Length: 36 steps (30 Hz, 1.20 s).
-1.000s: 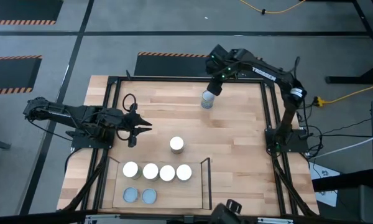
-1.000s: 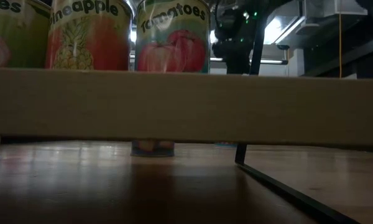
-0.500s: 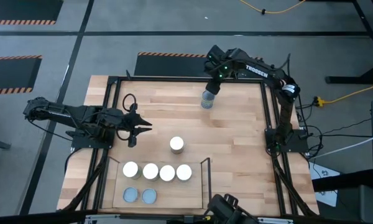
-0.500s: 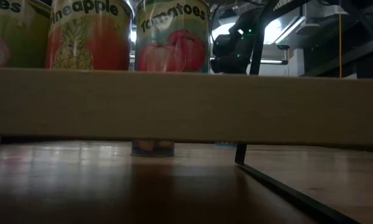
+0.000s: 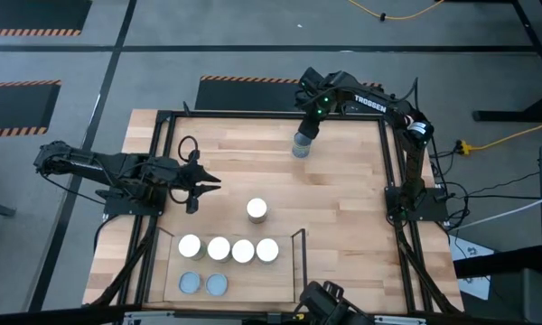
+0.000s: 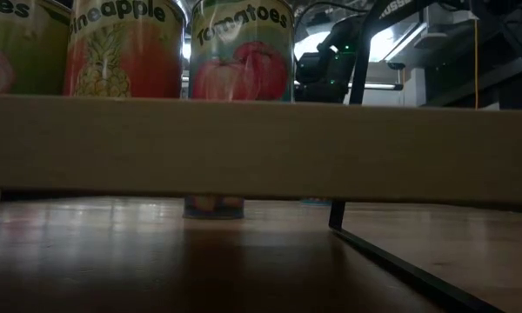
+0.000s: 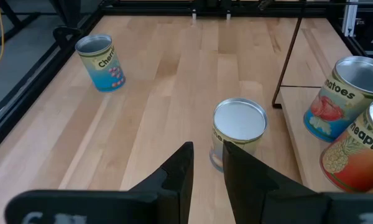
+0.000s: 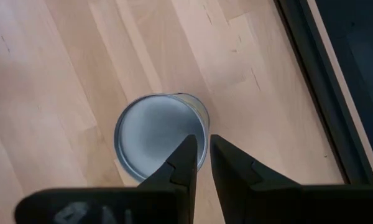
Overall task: Pick and place cans onto a shelf
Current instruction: Put the canned cherries on the shelf
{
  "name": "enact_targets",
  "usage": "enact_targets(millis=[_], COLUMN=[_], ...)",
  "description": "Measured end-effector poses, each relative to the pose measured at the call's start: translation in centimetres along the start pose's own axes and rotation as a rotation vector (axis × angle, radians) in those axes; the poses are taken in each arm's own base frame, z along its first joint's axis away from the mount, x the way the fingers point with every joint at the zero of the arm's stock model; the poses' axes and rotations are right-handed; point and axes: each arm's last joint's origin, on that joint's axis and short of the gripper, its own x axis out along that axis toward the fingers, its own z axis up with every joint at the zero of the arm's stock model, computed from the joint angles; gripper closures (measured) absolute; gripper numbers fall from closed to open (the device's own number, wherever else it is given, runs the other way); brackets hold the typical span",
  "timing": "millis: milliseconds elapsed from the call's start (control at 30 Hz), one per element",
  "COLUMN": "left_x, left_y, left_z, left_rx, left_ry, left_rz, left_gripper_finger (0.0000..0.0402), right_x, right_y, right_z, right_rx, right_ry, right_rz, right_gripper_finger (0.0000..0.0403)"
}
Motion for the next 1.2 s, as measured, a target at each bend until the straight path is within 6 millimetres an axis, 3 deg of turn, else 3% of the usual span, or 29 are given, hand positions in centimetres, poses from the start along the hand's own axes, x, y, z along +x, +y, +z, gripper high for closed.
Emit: enact_targets(millis=[600, 933, 1200], left_x=[0.0, 0.0, 0.0], left_y=[0.0, 0.0, 0.0], left_z=[0.0, 0.0, 0.0], left_rx=[-0.001, -0.001, -0.001], left_ry=[0.000, 0.000, 0.000], left_rz=[0.000, 0.000, 0.000], left_gripper_finger=[0.0323, 0.0323, 0.0323], right_x=[0.1, 3.2, 3.4], right_y=[0.0, -0.3, -0.3], right_z=[0.0, -1.5, -1.7], right_rx=[-0.021, -0.020, -0.014], right_ry=[0.000, 0.032, 0.025], right_rz=[0.000, 0.013, 0.020], right_gripper_finger=[0.0352, 0.0352, 0.0352])
